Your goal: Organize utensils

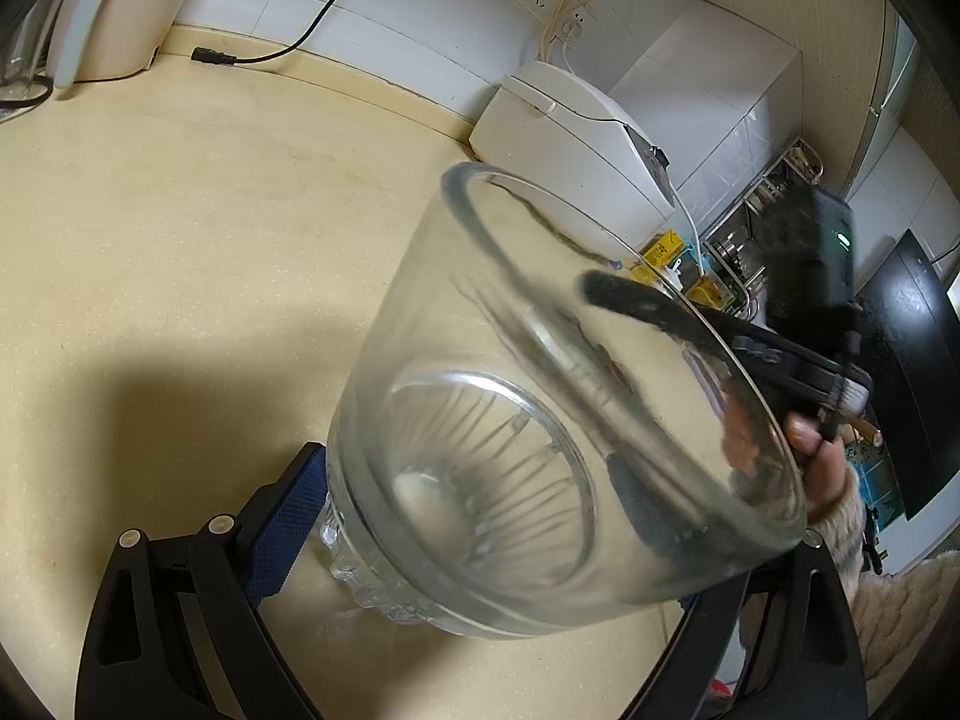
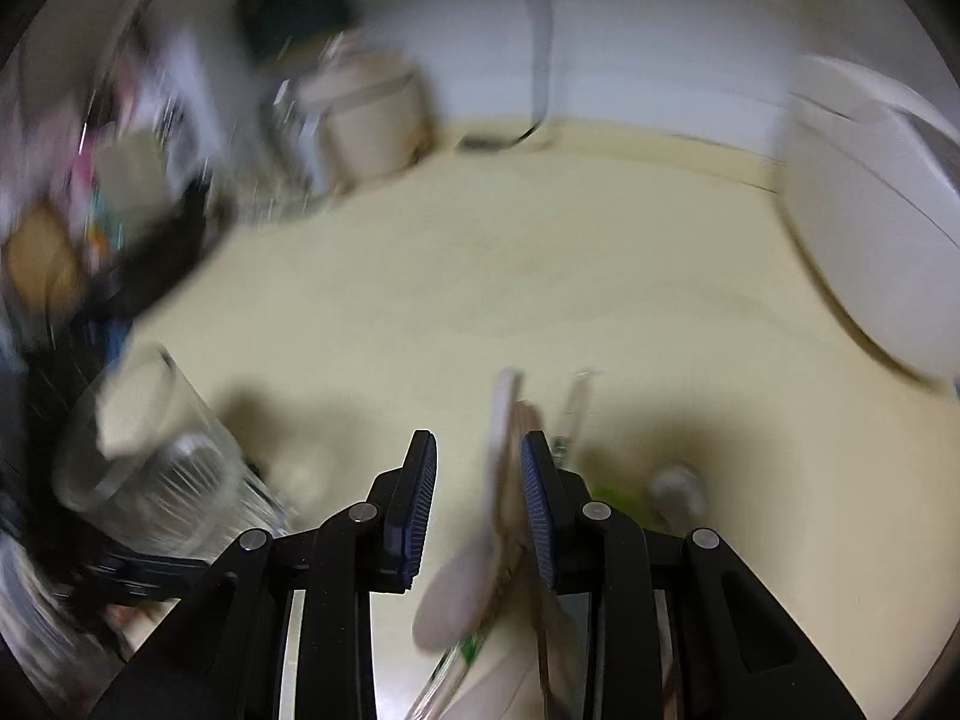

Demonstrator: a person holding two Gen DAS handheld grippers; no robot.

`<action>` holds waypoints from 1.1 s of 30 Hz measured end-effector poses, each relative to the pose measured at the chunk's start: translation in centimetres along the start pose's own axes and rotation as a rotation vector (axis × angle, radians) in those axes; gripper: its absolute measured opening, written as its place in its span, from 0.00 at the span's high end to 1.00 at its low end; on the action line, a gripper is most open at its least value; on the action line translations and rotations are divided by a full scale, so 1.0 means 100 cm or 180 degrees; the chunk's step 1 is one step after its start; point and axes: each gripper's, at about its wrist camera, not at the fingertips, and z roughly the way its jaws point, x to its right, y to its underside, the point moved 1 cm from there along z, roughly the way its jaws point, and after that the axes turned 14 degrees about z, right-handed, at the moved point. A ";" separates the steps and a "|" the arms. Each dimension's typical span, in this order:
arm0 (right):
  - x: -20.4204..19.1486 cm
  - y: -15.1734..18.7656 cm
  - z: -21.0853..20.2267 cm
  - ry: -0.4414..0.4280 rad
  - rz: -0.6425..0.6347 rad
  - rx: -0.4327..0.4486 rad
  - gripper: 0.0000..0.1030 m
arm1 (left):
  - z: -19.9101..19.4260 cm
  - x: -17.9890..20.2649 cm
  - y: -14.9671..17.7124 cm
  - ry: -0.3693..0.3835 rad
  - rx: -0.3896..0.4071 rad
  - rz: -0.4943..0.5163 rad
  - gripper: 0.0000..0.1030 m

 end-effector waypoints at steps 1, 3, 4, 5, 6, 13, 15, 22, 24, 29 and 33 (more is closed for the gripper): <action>0.002 0.005 -0.007 0.0023 0.0063 0.0076 0.71 | 0.000 0.000 0.000 0.0000 0.0000 0.0000 0.08; 0.006 0.019 -0.015 0.0104 0.0140 0.0166 0.71 | 0.000 0.000 0.000 -0.0001 0.0000 0.0001 0.08; 0.009 0.029 -0.017 0.0145 0.0194 0.0183 0.71 | 0.000 0.000 0.000 -0.0001 0.0000 0.0000 0.08; 0.009 0.035 -0.017 0.0169 0.0215 0.0182 0.71 | 0.000 0.000 0.000 0.0000 0.0000 0.0000 0.08; 0.008 0.042 -0.017 0.0197 0.0217 0.0177 0.71 | 0.001 0.001 0.000 0.0000 0.0000 0.0000 0.08; -0.018 0.066 -0.008 0.0412 -0.0188 0.0194 0.70 | 0.000 -0.001 0.000 0.0001 0.0001 -0.0001 0.08; -0.021 0.068 -0.001 0.0464 -0.0214 0.0155 0.68 | 0.000 -0.001 0.000 0.0002 0.0001 -0.0001 0.08; -0.020 0.067 0.002 0.0403 -0.0073 0.0146 0.67 | 0.000 -0.001 0.000 0.0004 0.0002 -0.0003 0.08; -0.022 0.066 -0.002 0.0368 -0.0063 0.0179 0.66 | 0.000 -0.001 0.000 0.0004 0.0001 -0.0002 0.08; -0.028 0.071 -0.001 0.0458 -0.0248 0.0232 0.64 | 0.000 -0.002 0.000 0.0004 0.0001 -0.0002 0.08; -0.025 0.070 0.005 0.0492 -0.0279 0.0120 0.63 | 0.001 -0.001 0.000 0.0004 0.0001 -0.0002 0.08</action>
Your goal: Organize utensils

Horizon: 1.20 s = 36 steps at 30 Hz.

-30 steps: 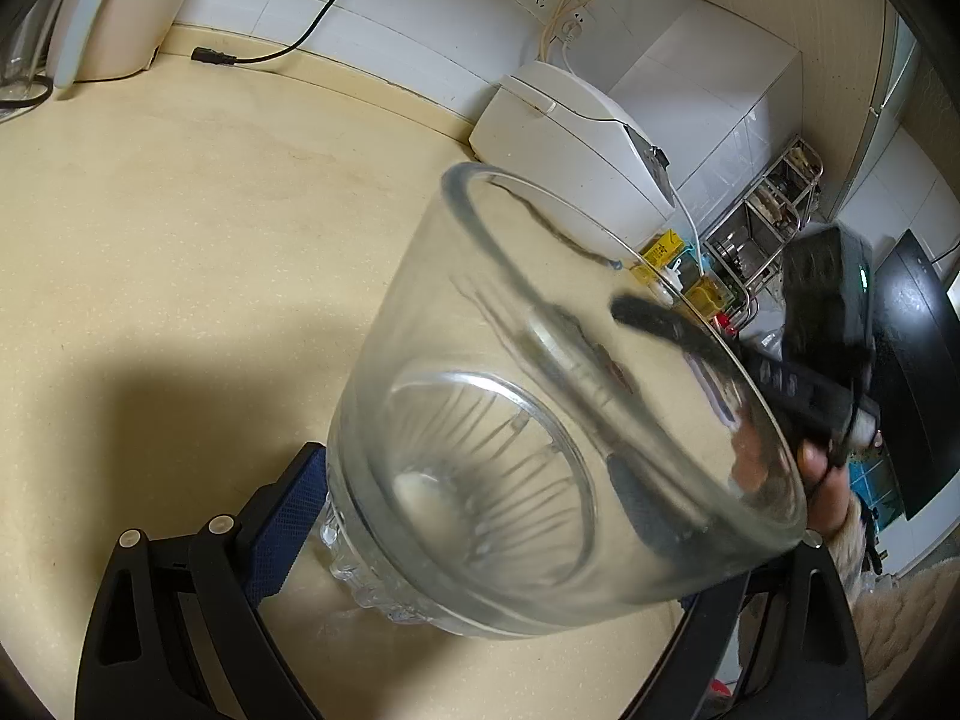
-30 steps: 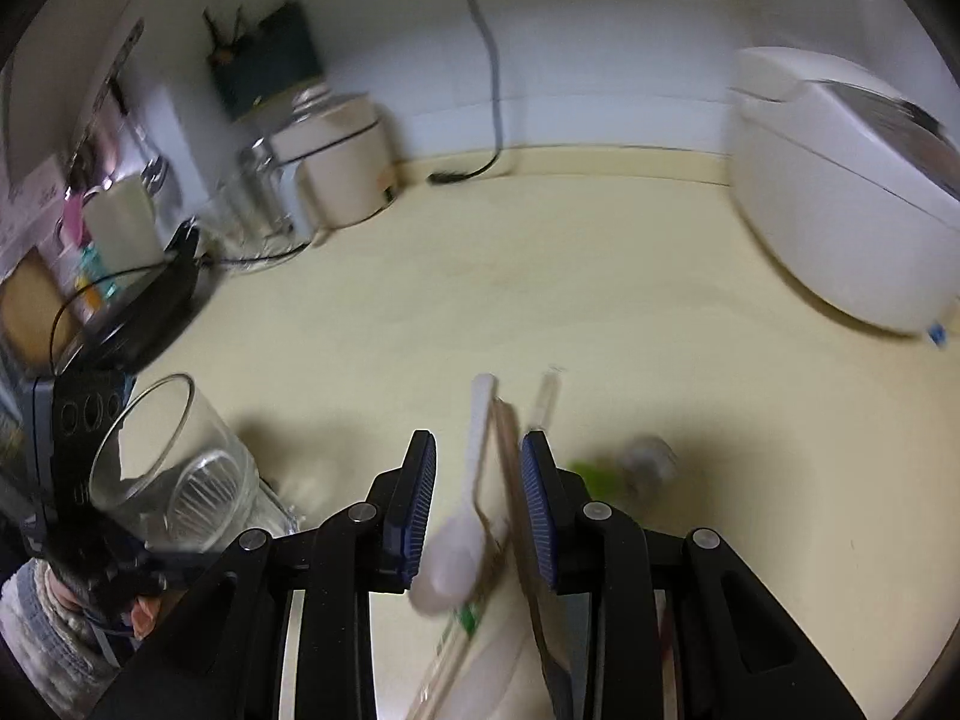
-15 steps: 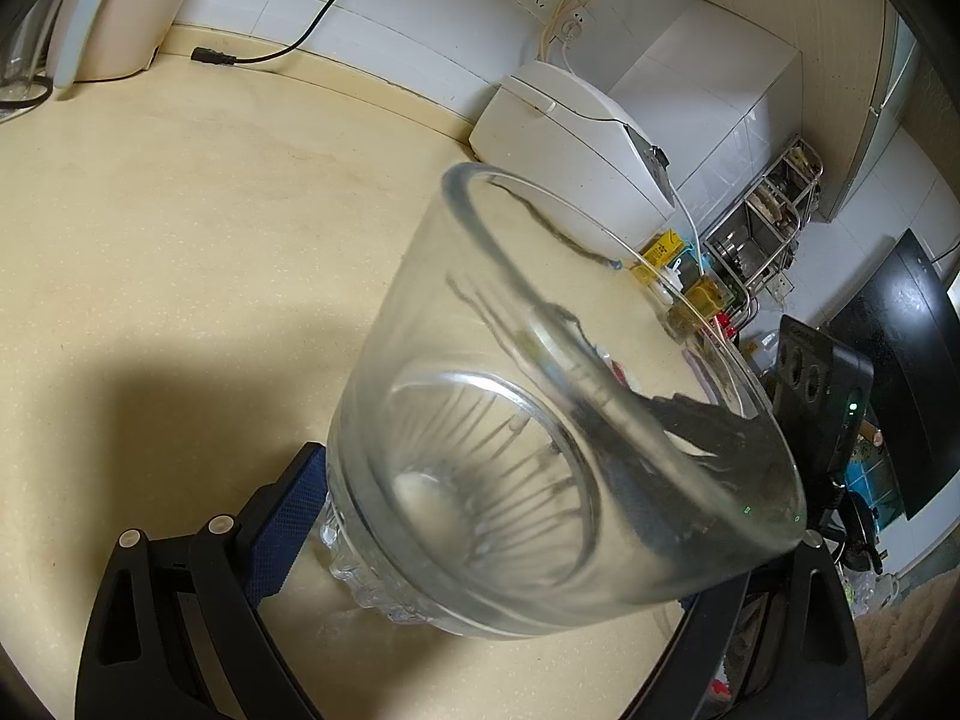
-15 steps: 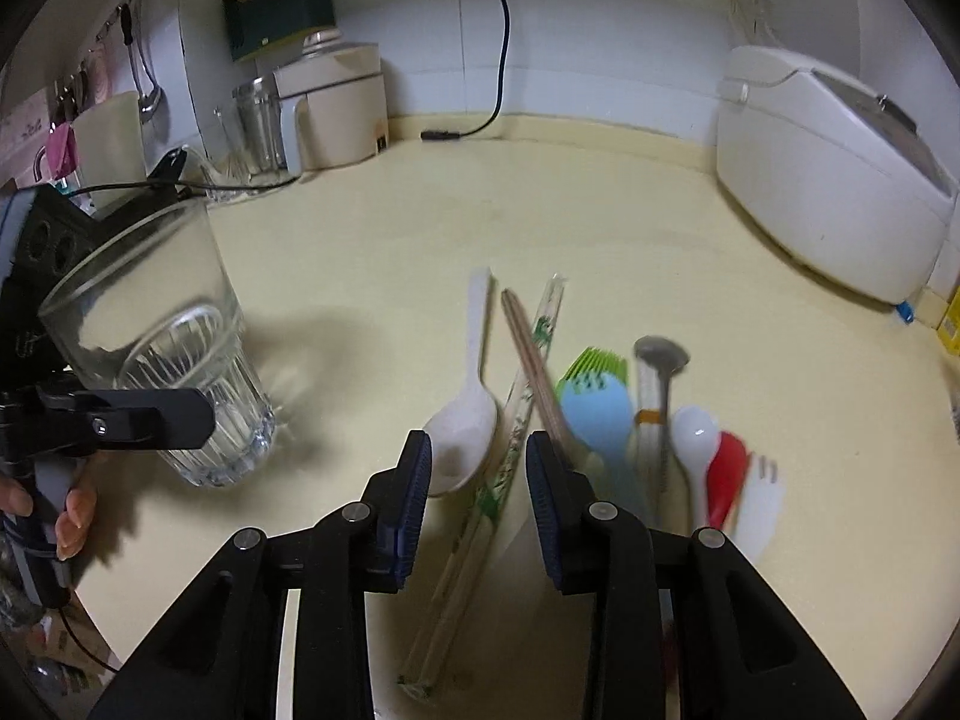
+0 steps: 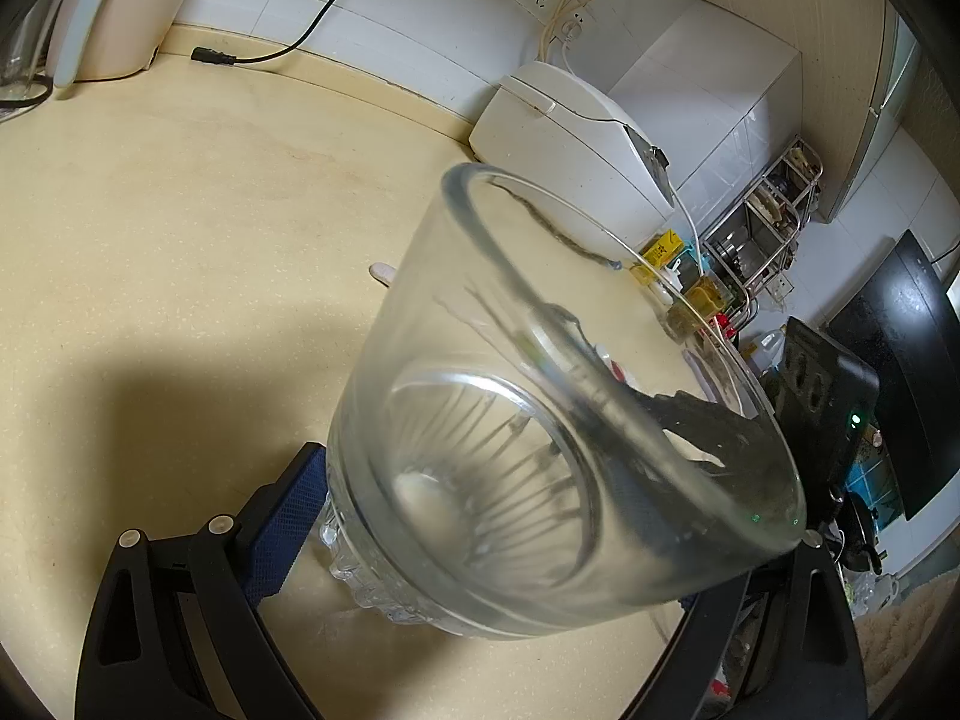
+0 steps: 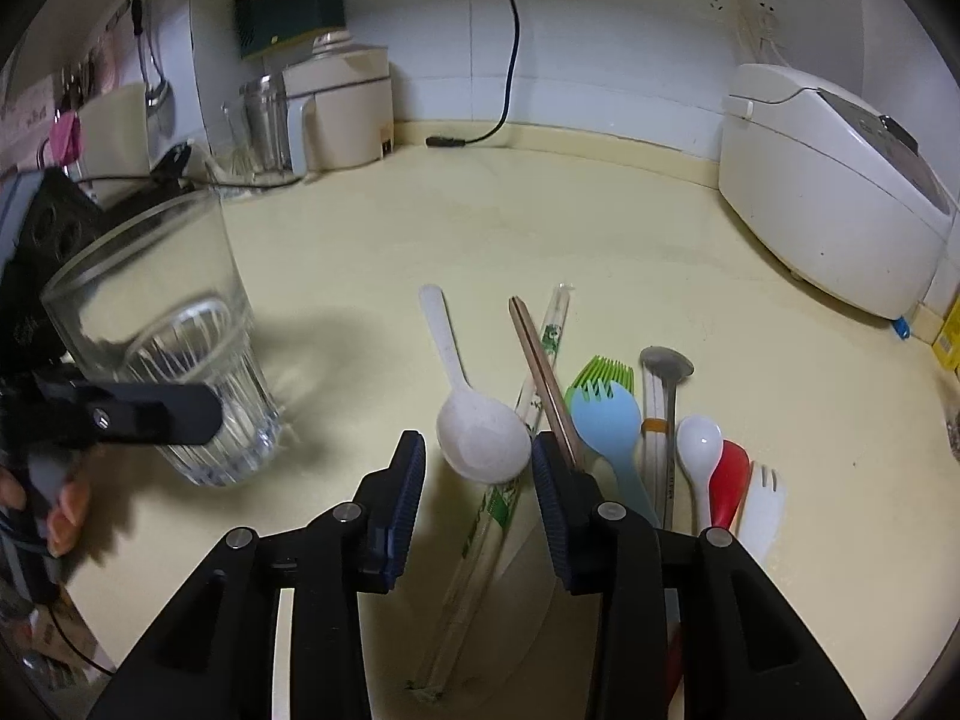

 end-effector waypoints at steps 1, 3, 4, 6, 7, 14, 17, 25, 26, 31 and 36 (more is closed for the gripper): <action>0.002 -0.002 0.002 -0.0048 0.0028 -0.0047 0.63 | -0.001 -0.001 0.000 0.0001 0.0001 0.0000 0.08; 0.005 -0.005 0.005 -0.0125 0.0065 -0.0120 0.61 | 0.000 -0.001 0.000 0.0001 0.0001 -0.0001 0.08; 0.006 -0.009 0.007 -0.0189 0.0078 -0.0139 0.61 | -0.001 -0.001 0.000 0.0001 0.0000 0.0000 0.08; 0.007 -0.012 0.010 -0.0171 0.0061 -0.0116 0.61 | -0.001 -0.001 0.000 0.0001 0.0001 0.0000 0.08; 0.007 -0.014 0.014 -0.0151 0.0066 -0.0173 0.61 | 0.000 0.000 0.000 0.0001 0.0001 -0.0001 0.08; -0.004 -0.009 0.023 0.0004 -0.0117 -0.0281 0.61 | -0.001 -0.002 0.000 0.0002 0.0001 -0.0001 0.08; -0.003 -0.009 0.025 0.0021 -0.0110 -0.0300 0.61 | -0.001 -0.001 0.000 0.0003 0.0001 -0.0002 0.08; -0.012 -0.012 0.025 0.0055 -0.0237 -0.0228 0.61 | -0.001 -0.002 0.000 0.0004 0.0001 -0.0002 0.08; -0.014 -0.012 0.026 0.0069 -0.0261 -0.0232 0.61 | -0.001 -0.002 0.000 0.0004 0.0001 -0.0002 0.08; -0.011 -0.013 0.030 0.0121 -0.0212 -0.0284 0.66 | -0.001 -0.002 0.000 0.0005 0.0002 -0.0002 0.08; -0.003 -0.014 0.029 0.0092 -0.0088 -0.0258 0.66 | -0.001 -0.002 0.000 0.0006 0.0002 -0.0003 0.08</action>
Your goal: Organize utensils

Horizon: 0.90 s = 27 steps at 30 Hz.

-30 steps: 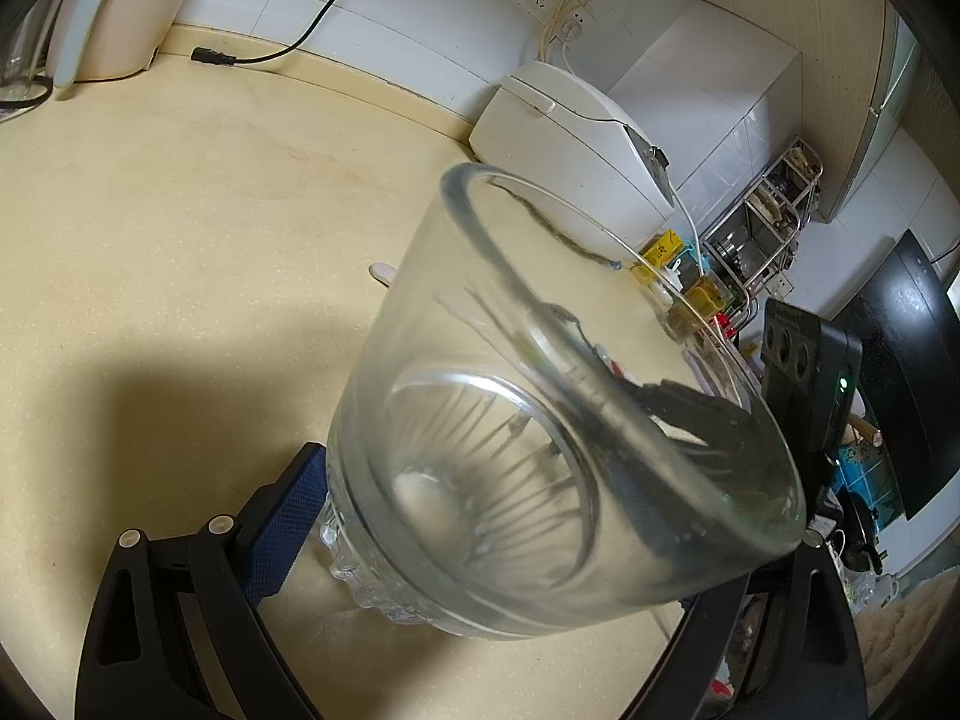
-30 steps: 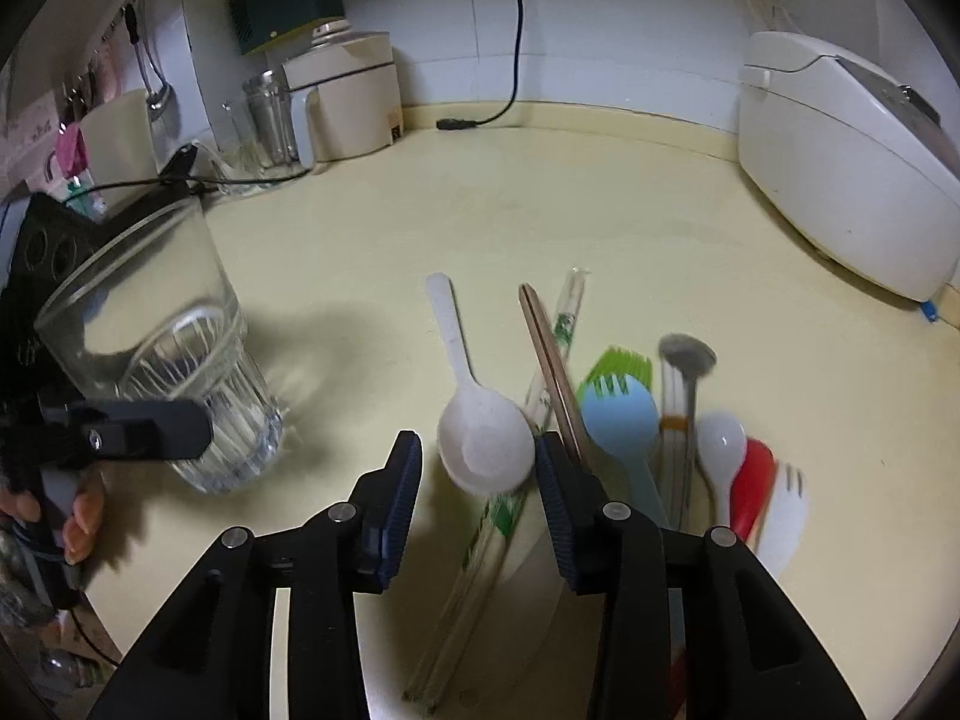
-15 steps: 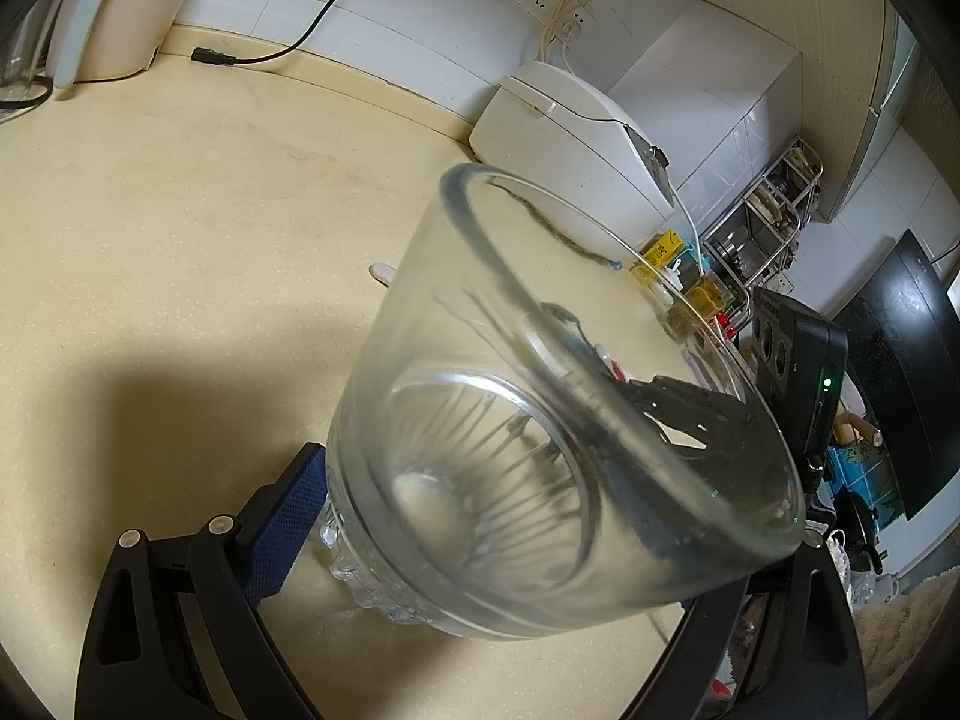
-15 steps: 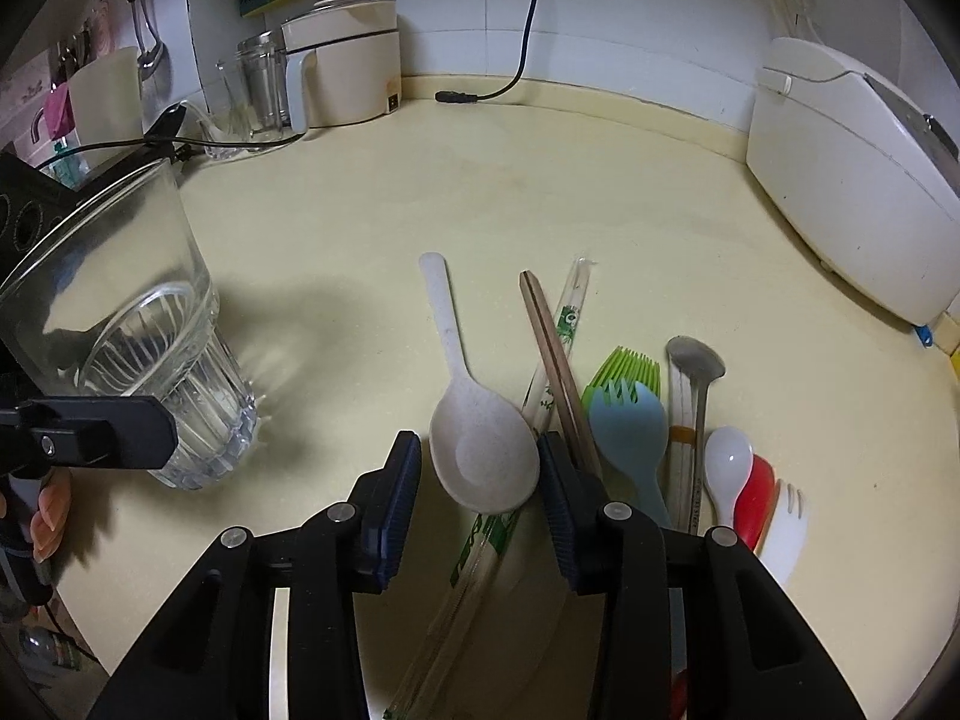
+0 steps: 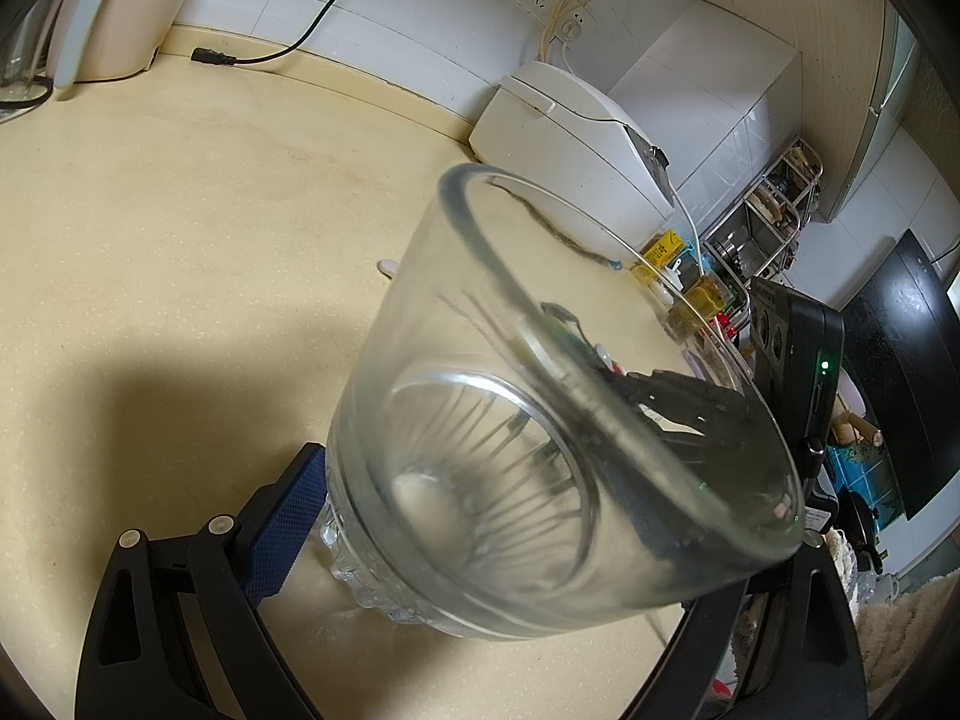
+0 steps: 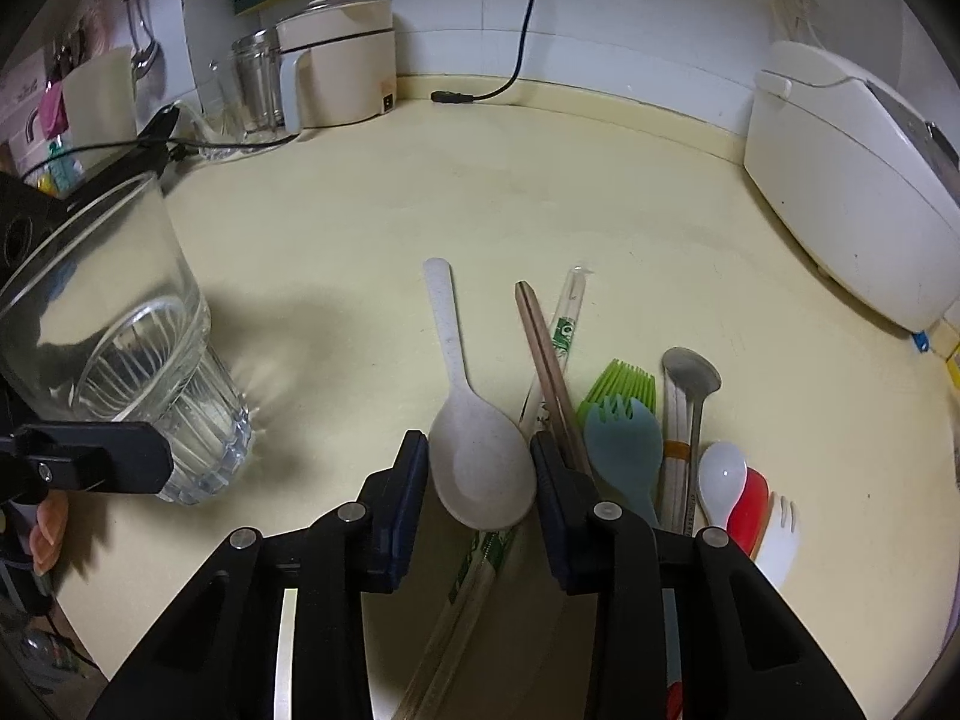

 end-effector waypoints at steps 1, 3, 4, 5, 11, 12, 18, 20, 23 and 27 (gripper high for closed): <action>0.001 0.000 -0.002 0.0011 0.0012 0.0031 0.66 | 0.000 0.000 0.000 0.0000 0.0000 0.0000 0.08; 0.002 0.001 -0.008 -0.0009 0.0059 0.0088 0.66 | 0.000 0.000 0.000 0.0000 0.0000 0.0000 0.08; 0.003 0.000 -0.013 -0.0021 0.0077 0.0139 0.66 | 0.001 0.001 0.000 0.0001 0.0000 -0.0001 0.08; 0.003 0.000 -0.021 -0.0039 0.0096 0.0209 0.66 | 0.000 0.000 0.000 0.0000 0.0000 0.0000 0.08; 0.008 -0.008 -0.065 -0.0140 0.0162 0.0574 0.67 | 0.000 0.000 0.000 0.0000 0.0000 0.0000 0.08; 0.008 -0.009 -0.071 -0.0150 0.0161 0.0614 0.68 | 0.000 0.000 0.000 0.0001 0.0000 0.0000 0.08; 0.001 -0.015 -0.106 -0.0223 0.0099 0.0878 0.71 | 0.000 0.000 0.000 0.0001 0.0000 0.0000 0.08; -0.002 -0.016 -0.112 -0.0236 0.0070 0.0932 0.78 | 0.000 0.000 0.000 0.0001 0.0000 -0.0001 0.08; -0.003 -0.018 -0.112 -0.0240 0.0054 0.0937 0.79 | 0.000 0.000 0.000 0.0001 -0.0001 0.0000 0.08; 0.002 -0.016 -0.098 -0.0248 0.0115 0.0801 0.79 | 0.000 0.000 0.000 0.0001 -0.0001 0.0000 0.08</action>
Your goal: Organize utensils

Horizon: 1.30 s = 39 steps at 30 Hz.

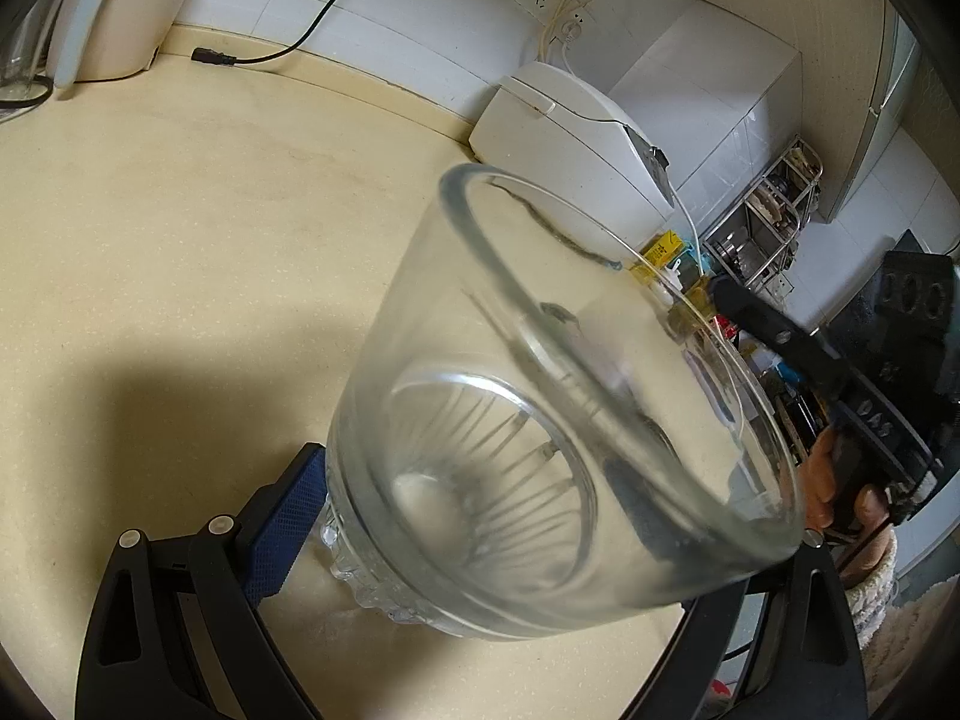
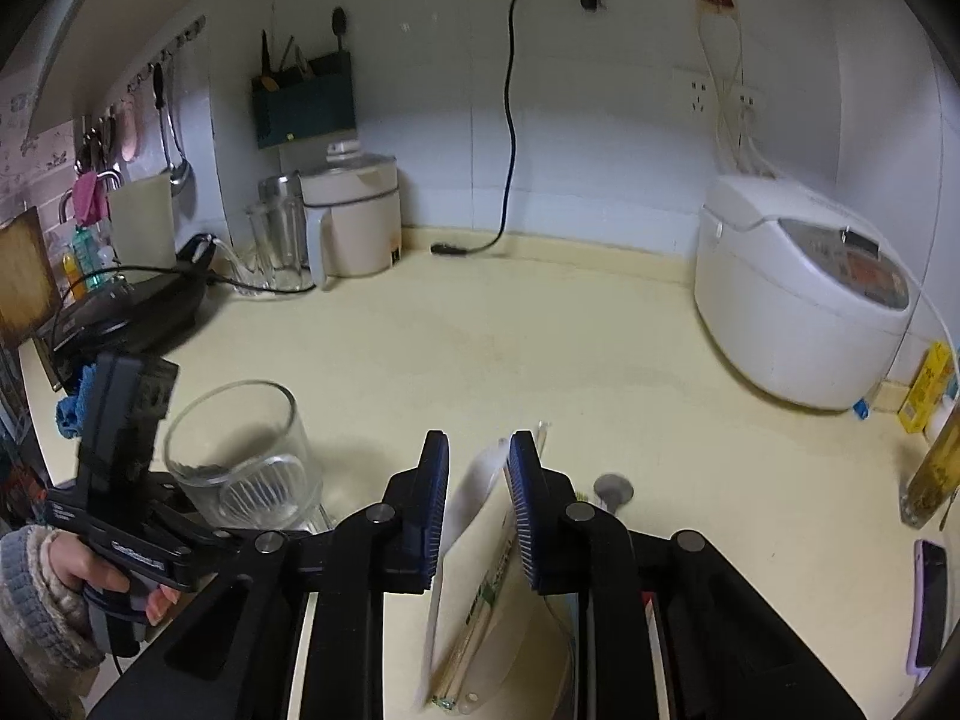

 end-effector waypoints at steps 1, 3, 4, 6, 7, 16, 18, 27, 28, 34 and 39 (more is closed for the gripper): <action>0.003 0.002 0.005 -0.0030 0.0038 -0.0061 0.79 | 0.000 0.000 0.000 0.0000 0.0000 0.0000 0.08; 0.008 0.005 0.012 -0.0073 0.0122 -0.0145 0.79 | 0.000 -0.001 0.000 0.0001 0.0001 -0.0001 0.08; 0.012 0.005 0.014 -0.0107 0.0173 -0.0179 0.79 | 0.000 -0.001 0.000 0.0001 0.0001 -0.0001 0.08; 0.018 0.006 0.018 -0.0217 0.0246 -0.0255 0.79 | 0.000 -0.001 0.000 0.0001 0.0001 0.0000 0.08; 0.021 0.007 0.023 -0.0274 0.0276 -0.0322 0.78 | 0.000 0.000 0.000 0.0001 0.0001 0.0000 0.08; 0.001 0.026 0.077 -0.0100 -0.0107 -0.0793 0.68 | 0.000 -0.001 0.000 0.0003 0.0000 -0.0002 0.08; -0.007 0.028 0.087 -0.0130 -0.0178 -0.0858 0.67 | 0.000 -0.001 0.000 0.0003 0.0001 -0.0002 0.08; -0.021 0.021 0.112 -0.0167 -0.0391 -0.1055 0.64 | 0.000 -0.002 -0.001 -0.0043 0.0036 -0.0054 0.08; -0.022 0.021 0.113 -0.0162 -0.0422 -0.1085 0.64 | 0.000 -0.001 -0.001 -0.0040 0.0038 -0.0055 0.08; -0.022 0.030 0.117 -0.0251 -0.0689 -0.1296 0.64 | 0.000 0.000 -0.001 -0.0032 0.0041 -0.0056 0.08; -0.029 0.043 0.118 -0.0231 -0.0939 -0.1307 0.64 | 0.000 -0.002 -0.002 -0.0030 0.0042 -0.0057 0.08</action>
